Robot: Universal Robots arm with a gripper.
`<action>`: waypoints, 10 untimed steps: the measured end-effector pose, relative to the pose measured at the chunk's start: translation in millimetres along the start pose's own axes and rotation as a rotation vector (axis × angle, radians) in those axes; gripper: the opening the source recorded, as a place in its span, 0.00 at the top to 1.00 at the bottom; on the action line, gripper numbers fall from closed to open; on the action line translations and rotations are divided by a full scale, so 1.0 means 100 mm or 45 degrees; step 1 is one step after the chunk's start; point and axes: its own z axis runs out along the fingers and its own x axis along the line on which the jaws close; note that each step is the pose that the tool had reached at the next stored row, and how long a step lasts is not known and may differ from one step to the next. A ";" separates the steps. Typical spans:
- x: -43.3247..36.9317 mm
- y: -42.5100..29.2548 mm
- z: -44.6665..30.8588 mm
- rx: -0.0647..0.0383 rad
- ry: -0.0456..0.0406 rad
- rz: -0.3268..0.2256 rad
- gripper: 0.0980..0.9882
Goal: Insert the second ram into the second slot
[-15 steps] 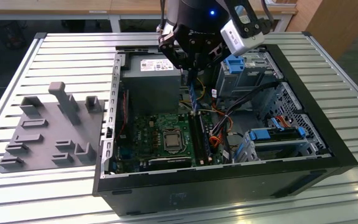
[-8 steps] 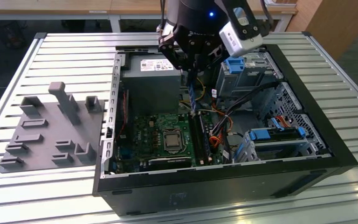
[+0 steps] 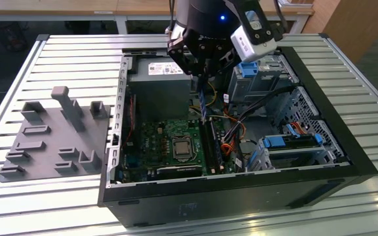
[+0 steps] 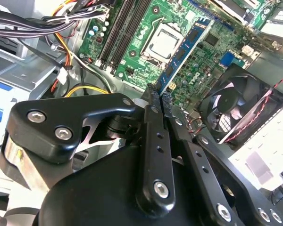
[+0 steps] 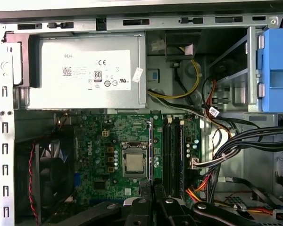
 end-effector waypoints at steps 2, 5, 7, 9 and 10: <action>-0.001 0.000 0.015 0.000 0.000 0.000 0.96; -0.001 0.000 0.028 0.000 0.000 -0.001 0.96; -0.002 0.000 0.035 0.000 0.000 -0.001 0.96; -0.002 -0.001 0.037 0.000 0.000 -0.001 0.96; -0.002 0.000 0.039 0.000 0.000 -0.001 0.96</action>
